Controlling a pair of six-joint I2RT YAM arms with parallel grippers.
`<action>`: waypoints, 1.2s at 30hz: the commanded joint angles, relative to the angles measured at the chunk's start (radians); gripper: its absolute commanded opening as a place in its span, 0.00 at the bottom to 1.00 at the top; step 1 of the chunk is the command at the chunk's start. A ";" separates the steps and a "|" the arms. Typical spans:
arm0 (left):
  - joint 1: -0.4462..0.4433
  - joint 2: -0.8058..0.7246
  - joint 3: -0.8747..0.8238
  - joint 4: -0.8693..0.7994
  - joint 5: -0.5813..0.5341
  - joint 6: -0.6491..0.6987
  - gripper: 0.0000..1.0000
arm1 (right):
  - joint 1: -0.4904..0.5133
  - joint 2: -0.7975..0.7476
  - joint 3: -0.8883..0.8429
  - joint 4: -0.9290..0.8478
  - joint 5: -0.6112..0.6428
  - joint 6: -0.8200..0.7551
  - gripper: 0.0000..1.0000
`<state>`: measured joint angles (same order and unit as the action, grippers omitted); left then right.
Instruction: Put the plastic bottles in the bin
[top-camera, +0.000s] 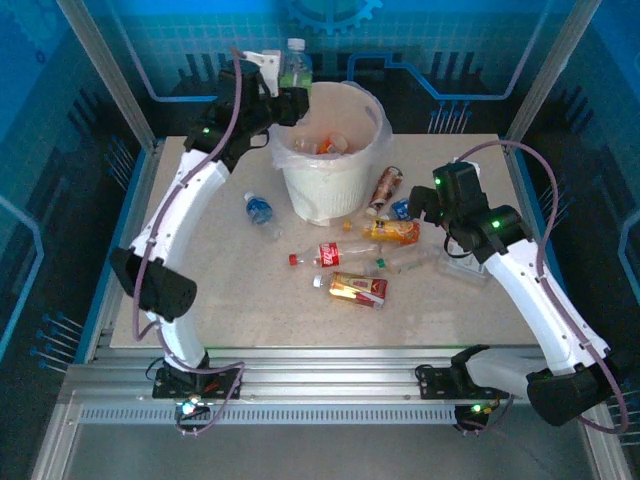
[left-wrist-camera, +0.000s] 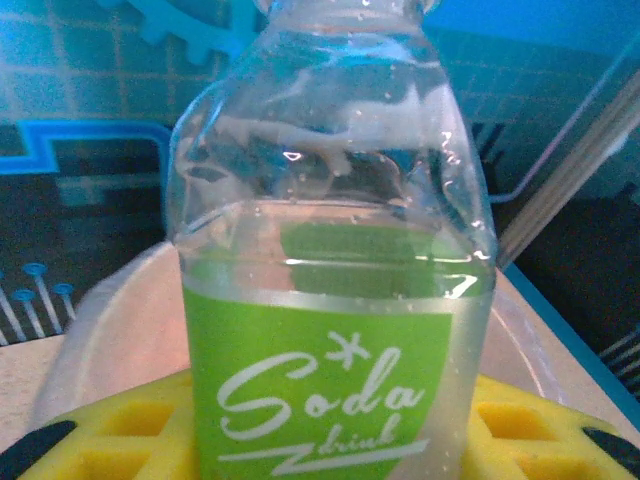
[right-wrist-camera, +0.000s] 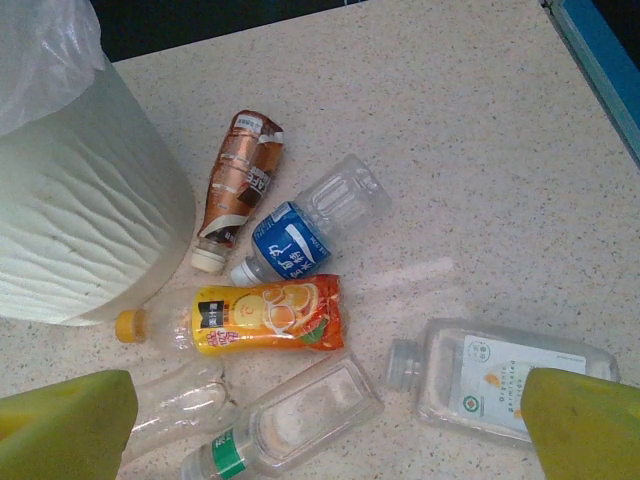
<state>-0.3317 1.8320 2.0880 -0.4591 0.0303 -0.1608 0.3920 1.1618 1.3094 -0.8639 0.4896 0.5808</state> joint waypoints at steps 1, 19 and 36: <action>0.006 0.064 0.075 -0.036 0.116 -0.032 0.39 | -0.010 0.004 -0.010 -0.002 -0.012 0.023 1.00; -0.022 0.264 0.143 -0.165 0.197 0.018 0.43 | -0.008 0.022 -0.034 0.003 -0.045 0.049 1.00; -0.026 0.355 0.168 -0.226 0.195 0.056 0.57 | -0.008 0.027 -0.056 0.006 -0.045 0.054 1.00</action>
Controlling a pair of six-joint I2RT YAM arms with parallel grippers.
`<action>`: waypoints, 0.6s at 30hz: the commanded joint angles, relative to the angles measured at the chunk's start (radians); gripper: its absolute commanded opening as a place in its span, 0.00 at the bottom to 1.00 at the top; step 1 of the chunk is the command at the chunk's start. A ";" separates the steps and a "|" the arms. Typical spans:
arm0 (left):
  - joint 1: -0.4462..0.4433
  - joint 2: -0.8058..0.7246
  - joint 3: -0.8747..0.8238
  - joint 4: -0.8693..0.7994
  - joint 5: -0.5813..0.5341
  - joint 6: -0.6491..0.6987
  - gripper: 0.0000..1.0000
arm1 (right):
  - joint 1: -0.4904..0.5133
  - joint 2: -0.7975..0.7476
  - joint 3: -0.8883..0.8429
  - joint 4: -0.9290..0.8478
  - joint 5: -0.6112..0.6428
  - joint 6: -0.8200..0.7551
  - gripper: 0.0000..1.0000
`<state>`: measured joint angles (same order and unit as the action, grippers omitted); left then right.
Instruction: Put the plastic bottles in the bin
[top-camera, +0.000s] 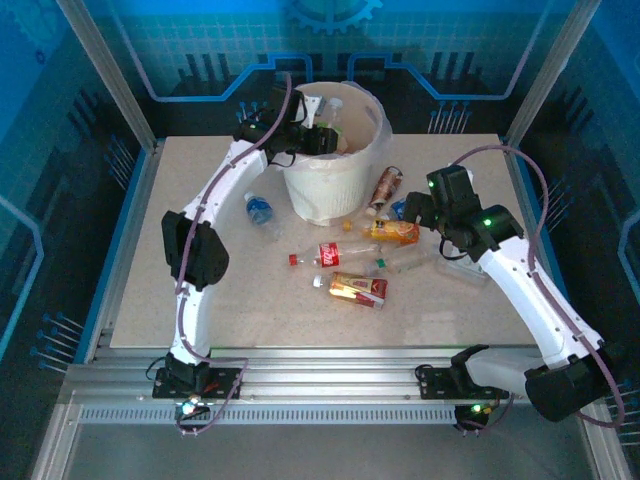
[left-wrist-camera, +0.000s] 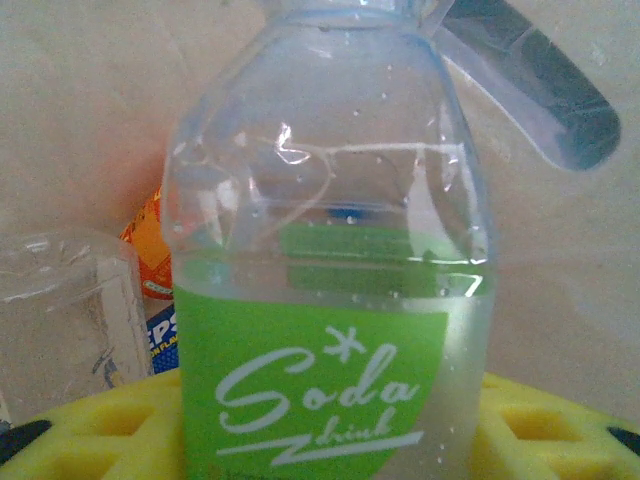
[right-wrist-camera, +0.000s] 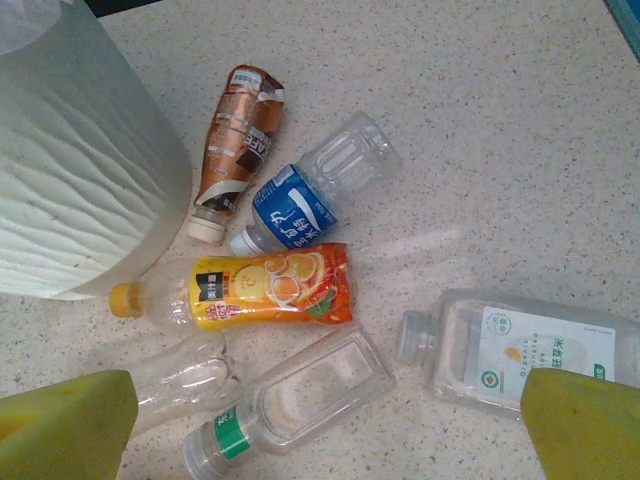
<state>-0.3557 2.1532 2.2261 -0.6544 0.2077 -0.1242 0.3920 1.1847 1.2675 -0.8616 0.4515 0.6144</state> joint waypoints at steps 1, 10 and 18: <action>-0.003 0.034 0.031 -0.031 0.019 0.019 0.59 | -0.008 0.004 -0.014 0.003 -0.007 0.021 1.00; -0.003 0.019 0.064 -0.036 0.017 0.011 0.78 | -0.008 -0.002 -0.017 0.003 -0.006 0.021 1.00; -0.005 -0.047 0.116 -0.026 0.019 0.002 0.81 | -0.009 -0.010 -0.017 0.001 0.002 0.018 1.00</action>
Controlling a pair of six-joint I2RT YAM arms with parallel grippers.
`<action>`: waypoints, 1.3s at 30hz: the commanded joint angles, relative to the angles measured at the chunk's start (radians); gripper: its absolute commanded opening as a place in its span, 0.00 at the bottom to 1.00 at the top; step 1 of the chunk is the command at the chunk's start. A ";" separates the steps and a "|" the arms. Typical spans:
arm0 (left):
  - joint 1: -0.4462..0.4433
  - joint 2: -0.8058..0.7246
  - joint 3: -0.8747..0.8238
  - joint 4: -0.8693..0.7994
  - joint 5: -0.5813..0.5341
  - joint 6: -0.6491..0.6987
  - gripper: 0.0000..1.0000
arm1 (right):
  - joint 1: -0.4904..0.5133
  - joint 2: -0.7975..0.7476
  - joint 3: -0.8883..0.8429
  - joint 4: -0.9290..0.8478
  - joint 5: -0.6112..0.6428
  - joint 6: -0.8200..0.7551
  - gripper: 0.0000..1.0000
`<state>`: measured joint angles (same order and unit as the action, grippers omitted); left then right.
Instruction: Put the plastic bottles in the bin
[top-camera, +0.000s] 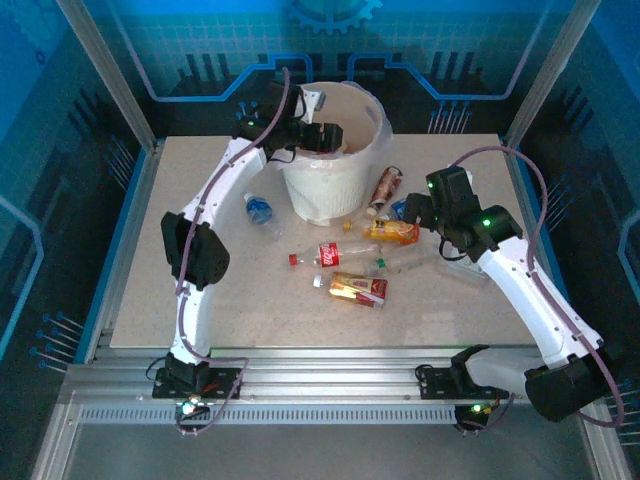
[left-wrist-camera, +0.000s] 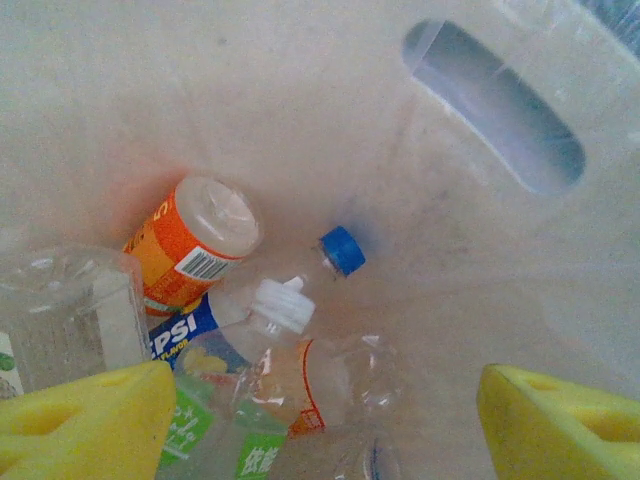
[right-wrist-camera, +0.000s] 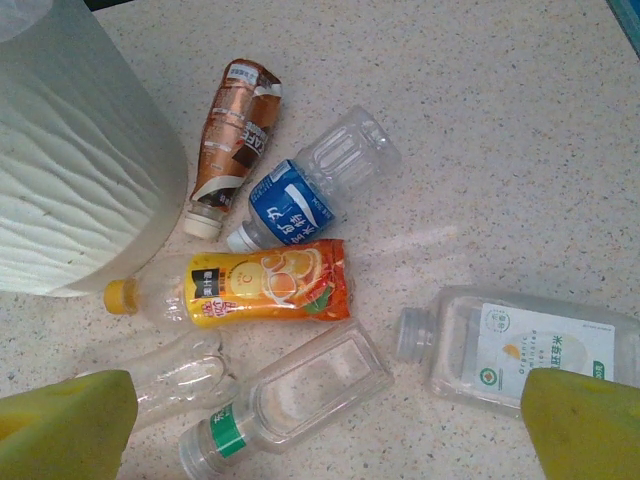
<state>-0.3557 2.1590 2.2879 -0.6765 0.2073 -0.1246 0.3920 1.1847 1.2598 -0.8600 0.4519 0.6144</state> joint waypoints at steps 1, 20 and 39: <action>-0.005 -0.070 0.060 0.002 0.019 0.001 0.82 | -0.008 -0.010 -0.010 0.001 0.003 0.018 1.00; 0.159 -0.609 -0.456 0.243 -0.177 -0.199 0.99 | -0.010 -0.028 -0.031 -0.008 0.014 0.013 1.00; 0.367 -0.559 -0.998 0.238 -0.182 -0.557 0.99 | -0.017 0.025 -0.050 -0.060 0.020 0.056 1.00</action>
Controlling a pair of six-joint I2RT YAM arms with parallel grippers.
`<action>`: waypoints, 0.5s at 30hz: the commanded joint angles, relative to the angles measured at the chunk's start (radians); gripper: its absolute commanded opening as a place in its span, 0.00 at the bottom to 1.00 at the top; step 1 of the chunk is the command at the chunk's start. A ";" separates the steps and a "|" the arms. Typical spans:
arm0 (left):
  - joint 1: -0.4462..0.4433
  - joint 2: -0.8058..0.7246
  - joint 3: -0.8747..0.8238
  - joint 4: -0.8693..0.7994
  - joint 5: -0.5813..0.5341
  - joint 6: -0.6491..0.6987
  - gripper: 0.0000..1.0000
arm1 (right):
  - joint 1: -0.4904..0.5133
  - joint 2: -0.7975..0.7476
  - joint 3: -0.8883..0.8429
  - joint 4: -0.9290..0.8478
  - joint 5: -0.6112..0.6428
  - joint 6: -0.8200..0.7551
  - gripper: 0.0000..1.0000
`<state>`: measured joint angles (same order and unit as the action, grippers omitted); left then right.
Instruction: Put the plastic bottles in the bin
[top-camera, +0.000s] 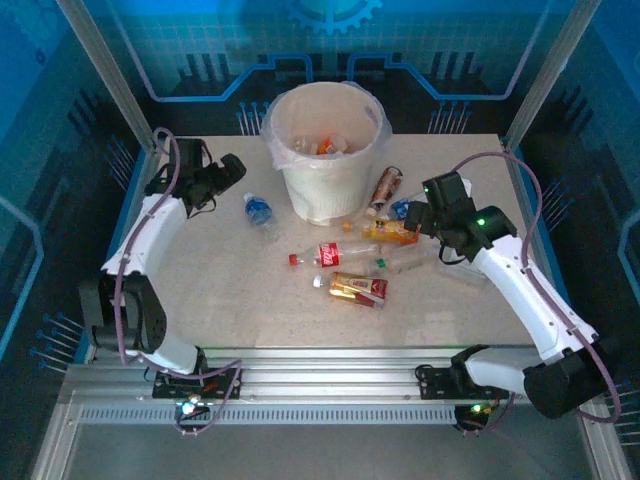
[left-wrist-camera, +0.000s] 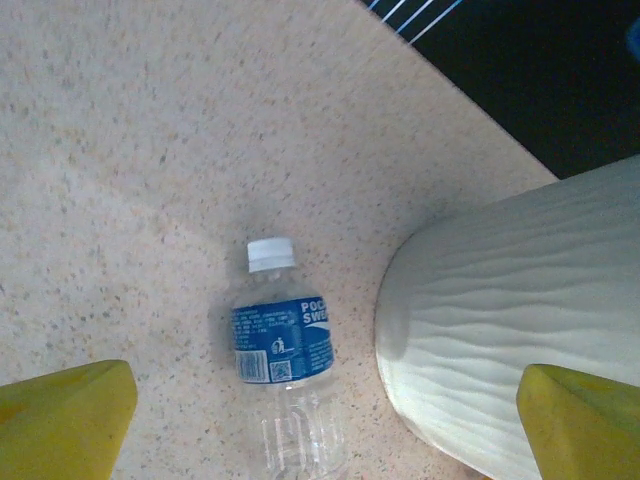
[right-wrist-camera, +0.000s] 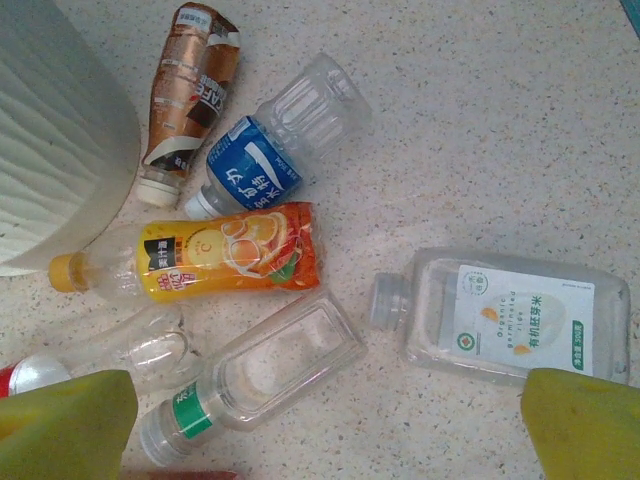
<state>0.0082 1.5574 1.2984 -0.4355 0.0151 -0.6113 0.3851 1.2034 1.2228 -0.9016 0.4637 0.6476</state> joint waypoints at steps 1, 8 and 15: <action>0.003 0.067 -0.002 -0.013 0.017 -0.078 0.99 | -0.009 0.007 -0.014 -0.016 0.005 0.023 1.00; -0.031 0.203 0.043 -0.045 -0.010 -0.120 0.99 | -0.010 0.013 -0.023 -0.011 -0.005 0.028 1.00; -0.083 0.322 0.108 -0.057 -0.028 -0.146 0.99 | -0.011 0.015 -0.023 -0.008 -0.008 0.026 1.00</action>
<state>-0.0582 1.8484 1.3560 -0.4664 0.0097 -0.7288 0.3851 1.2144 1.2064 -0.9012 0.4599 0.6556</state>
